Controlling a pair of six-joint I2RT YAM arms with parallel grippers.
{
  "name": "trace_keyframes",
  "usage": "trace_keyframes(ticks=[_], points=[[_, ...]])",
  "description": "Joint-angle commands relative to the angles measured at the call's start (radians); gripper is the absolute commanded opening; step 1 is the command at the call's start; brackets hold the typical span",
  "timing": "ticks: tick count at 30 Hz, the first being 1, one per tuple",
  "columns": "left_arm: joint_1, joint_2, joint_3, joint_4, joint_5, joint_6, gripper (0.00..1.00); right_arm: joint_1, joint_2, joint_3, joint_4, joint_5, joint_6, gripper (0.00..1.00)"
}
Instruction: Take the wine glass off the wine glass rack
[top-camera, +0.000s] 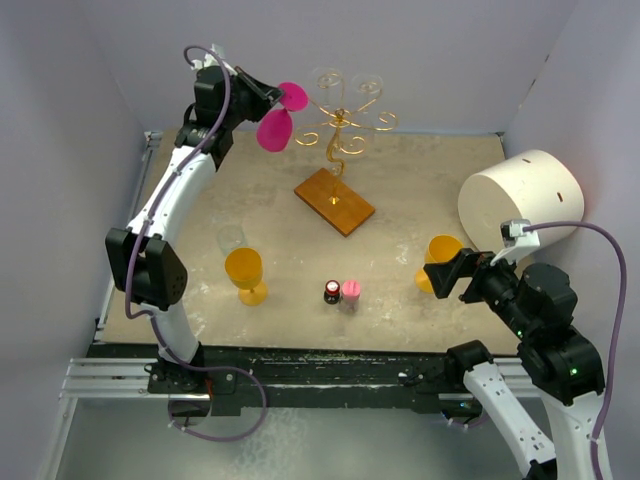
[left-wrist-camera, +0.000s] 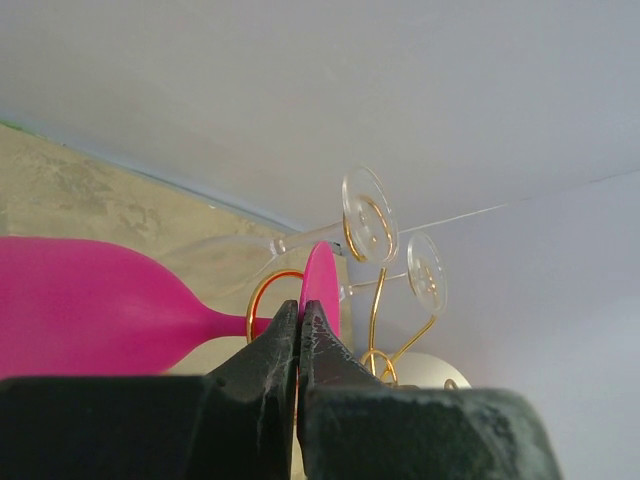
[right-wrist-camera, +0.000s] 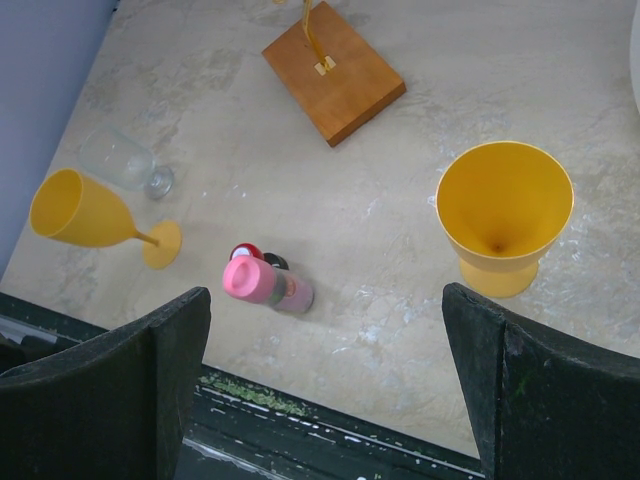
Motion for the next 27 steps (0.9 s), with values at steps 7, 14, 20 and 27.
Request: trace_keyframes(ticks=[7, 14, 20, 27], points=[[0.022, 0.02, 0.049, 0.09, 0.04, -0.102, 0.0, 0.0, -0.001, 0.002, 0.042, 0.013, -0.014, 1.0], [0.022, 0.064, 0.105, 0.072, 0.07, -0.129, 0.0, 0.0, -0.002, 0.002, 0.042, 0.014, -0.013, 1.0], [0.022, 0.078, 0.117, 0.074, 0.094, -0.14, 0.0, 0.0, 0.001, 0.001, 0.043, 0.016, -0.013, 1.0], [0.016, 0.062, 0.099, 0.096, 0.137, -0.152, 0.0, 0.0, 0.003, 0.0, 0.044, 0.016, -0.011, 1.0]])
